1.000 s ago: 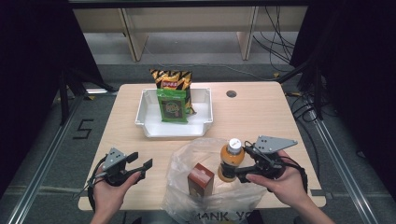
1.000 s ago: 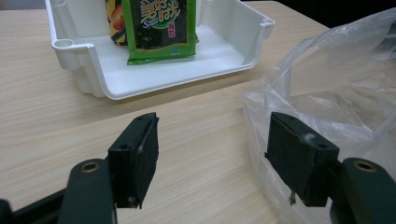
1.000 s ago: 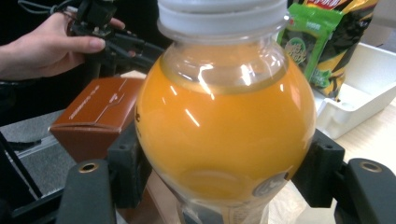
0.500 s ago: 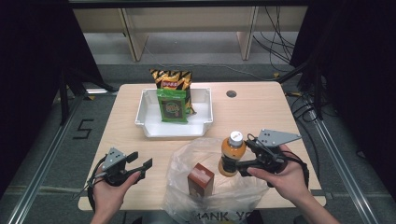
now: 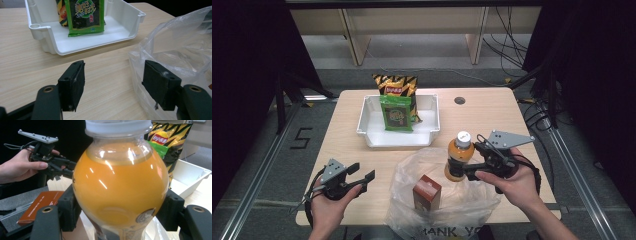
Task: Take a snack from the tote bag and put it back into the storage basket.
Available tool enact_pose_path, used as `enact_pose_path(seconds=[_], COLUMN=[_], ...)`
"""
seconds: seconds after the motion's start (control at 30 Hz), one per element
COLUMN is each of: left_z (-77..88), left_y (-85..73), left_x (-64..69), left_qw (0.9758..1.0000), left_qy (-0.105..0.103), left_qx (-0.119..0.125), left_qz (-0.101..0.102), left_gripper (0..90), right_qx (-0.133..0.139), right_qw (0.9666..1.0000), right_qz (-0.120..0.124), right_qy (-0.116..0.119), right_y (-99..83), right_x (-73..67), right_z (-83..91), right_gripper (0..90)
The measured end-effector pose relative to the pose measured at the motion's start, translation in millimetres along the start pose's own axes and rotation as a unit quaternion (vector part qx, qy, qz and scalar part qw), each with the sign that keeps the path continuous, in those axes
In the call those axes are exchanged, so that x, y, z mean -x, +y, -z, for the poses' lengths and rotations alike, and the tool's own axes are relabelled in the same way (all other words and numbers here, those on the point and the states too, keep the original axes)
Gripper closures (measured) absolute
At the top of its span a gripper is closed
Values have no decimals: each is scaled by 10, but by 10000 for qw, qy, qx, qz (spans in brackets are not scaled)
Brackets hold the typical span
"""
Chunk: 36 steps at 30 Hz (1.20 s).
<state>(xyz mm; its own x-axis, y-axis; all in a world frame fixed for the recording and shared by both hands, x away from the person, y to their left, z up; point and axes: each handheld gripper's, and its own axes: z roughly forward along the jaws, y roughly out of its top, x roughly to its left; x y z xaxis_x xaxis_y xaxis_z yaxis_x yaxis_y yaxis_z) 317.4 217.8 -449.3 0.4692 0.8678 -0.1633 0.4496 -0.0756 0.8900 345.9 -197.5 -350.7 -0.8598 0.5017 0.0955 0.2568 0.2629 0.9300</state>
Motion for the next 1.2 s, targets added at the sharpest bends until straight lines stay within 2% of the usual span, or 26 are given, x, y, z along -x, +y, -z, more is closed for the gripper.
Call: enact_pose_path(seconds=[0.03, 0.07, 0.13, 0.17, 0.2, 0.3, 0.33, 0.4, 0.43, 0.47, 0.53, 0.57, 0.63, 0.67, 0.7, 0.73, 0.8, 0.83, 0.87, 0.93, 0.97, 1.0, 1.03, 1.07, 1.13, 1.2], left_z=[-1, 2, 4, 4, 4, 0, 0, -1, 0, 1, 2, 1, 3, 0, 0, 0, 3, 3, 2, 1, 1, 1, 1, 2, 1, 0], left_y=[-2, -3, -5, -5, -3, 0, 0, -2, -2, -2, -2, -2, -2, -3, -2, -3, -2, -2, -3, -3, -2, -2, -2, -1, -2, -1], left_x=[-3, -4, -6, -7, -6, -7, -5, -4, -4, -4, -5, -6, -4, -5, -6, -6, -5, -5, -6, -7, -7, -6, -5, -5, -3, -3], left_qw=[10000, 10000, 10000, 10000, 10000, 10000, 10000, 10000, 10000, 10000, 10000, 10000, 10000, 10000, 10000, 10000, 10000, 10000, 10000, 10000, 10000, 10000, 10000, 10000, 10000, 10000], left_qy=[-2, 10, 29, 30, 31, 13, 21, 13, 18, 20, 23, 12, 25, 15, 11, 8, 22, 21, 13, 14, 11, 22, 17, 17, 15, 11], left_qx=[0, -11, 0, 3, 6, -4, -5, -11, -10, -7, -5, 4, 4, 17, 20, 18, 1, 1, 3, 7, 7, 3, 4, -5, -5, -5], left_qz=[-2, -2, 33, 29, 22, 1, 4, -7, -7, -4, 0, 0, 8, 9, 7, 6, 3, 2, 4, 7, 1, 4, 2, -5, -4, -6], left_gripper=[336, 336, 336, 336, 336, 337, 337, 337, 337, 337, 337, 337, 337, 337, 337, 337, 337, 337, 337, 337, 337, 337, 337, 337, 337, 337], right_qx=[-37, 72, 6, 12, 12, -21, 77, -15, 97, -42, 131, 36, 127, 47, 143, 96, 136, 142, 159, 155, 197, 193, 176, 192, 179, 178], right_qw=[9999, 10000, 9999, 10000, 10000, 9999, 9999, 9999, 9999, 9999, 9998, 9999, 9999, 10000, 9999, 9999, 9999, 9999, 9997, 9998, 9998, 9997, 9996, 9997, 9998, 9997], right_qz=[-145, 22, 70, -13, 79, -93, 108, -151, 26, -94, 69, 58, 17, -49, 69, -88, -75, 39, -91, -70, 45, -111, 144, -6, -22, -75], right_qy=[38, -20, -98, -38, -30, -48, -48, -52, -79, -67, -125, -97, -68, -59, -67, -30, -57, -74, -133, -73, -85, -83, -188, -138, -49, -127], right_y=[3, 12, 21, 25, 26, 43, 56, 71, 76, 86, 101, 114, 129, 145, 154, 164, 180, 186, 196, 209, 216, 221, 232, 241, 258, 273], right_x=[-21, 9, 21, 19, 31, 18, 49, 24, 52, 46, 70, 75, 83, 82, 106, 98, 117, 139, 127, 143, 165, 147, 186, 170, 182, 178], right_z=[1, -29, -28, -45, -52, -76, -92, -91, -109, -93, -122, -111, -135, -133, -148, -149, -162, -166, -175, -183, -193, -202, -196, -210, -227, -232], right_gripper=[328, 328, 328, 328, 328, 328, 328, 328, 328, 328, 328, 328, 328, 328, 328, 328, 328, 328, 328, 328, 328, 328, 328, 328, 328, 328])
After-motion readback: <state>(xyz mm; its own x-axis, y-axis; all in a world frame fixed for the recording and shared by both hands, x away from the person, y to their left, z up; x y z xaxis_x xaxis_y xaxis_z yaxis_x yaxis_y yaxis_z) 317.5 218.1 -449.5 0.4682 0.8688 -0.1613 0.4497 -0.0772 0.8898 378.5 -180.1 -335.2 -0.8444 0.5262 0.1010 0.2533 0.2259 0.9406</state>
